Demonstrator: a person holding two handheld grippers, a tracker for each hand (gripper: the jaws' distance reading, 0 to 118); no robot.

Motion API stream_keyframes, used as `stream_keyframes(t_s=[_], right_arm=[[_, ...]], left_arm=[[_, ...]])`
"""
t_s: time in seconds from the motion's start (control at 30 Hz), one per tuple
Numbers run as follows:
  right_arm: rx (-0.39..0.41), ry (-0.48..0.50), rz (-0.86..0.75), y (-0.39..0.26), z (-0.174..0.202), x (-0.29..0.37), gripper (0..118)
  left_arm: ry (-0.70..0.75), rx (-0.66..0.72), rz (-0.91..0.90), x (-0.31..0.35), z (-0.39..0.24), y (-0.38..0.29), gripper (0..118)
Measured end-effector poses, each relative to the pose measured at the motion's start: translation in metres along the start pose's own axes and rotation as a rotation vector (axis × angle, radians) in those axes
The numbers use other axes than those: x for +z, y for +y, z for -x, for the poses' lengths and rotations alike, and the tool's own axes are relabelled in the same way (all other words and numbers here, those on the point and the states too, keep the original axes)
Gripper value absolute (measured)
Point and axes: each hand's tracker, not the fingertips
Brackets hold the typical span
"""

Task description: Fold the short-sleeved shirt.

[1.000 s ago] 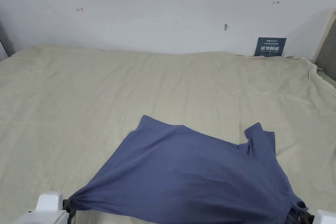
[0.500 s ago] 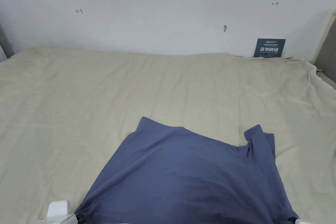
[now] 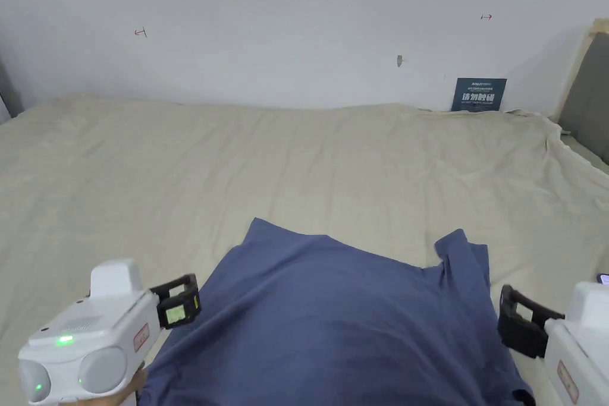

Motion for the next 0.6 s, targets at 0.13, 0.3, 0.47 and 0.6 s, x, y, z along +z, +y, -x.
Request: stream_keyframes(t_s=[0.13,0.3,0.47,0.6], right_arm=[[-0.002,-0.004,-0.101,0.014,-0.005,0.004,80],[0.018,0.000,-0.133,0.023,-0.006,0.004,38],[0.049,-0.002,-0.167,0.021,-0.003,0.001,0],[0.046,0.010,-0.177,0.021,-0.002,-0.002,0]], left_arm=[[-0.028,-0.050,-0.119,0.014,-0.025,0.022,99],[-0.093,-0.051,-0.201,0.020,-0.045,0.033,49],[-0.173,0.017,-0.193,0.015,-0.051,0.033,0],[-0.215,-0.005,-0.185,0.009,-0.056,0.032,0]])
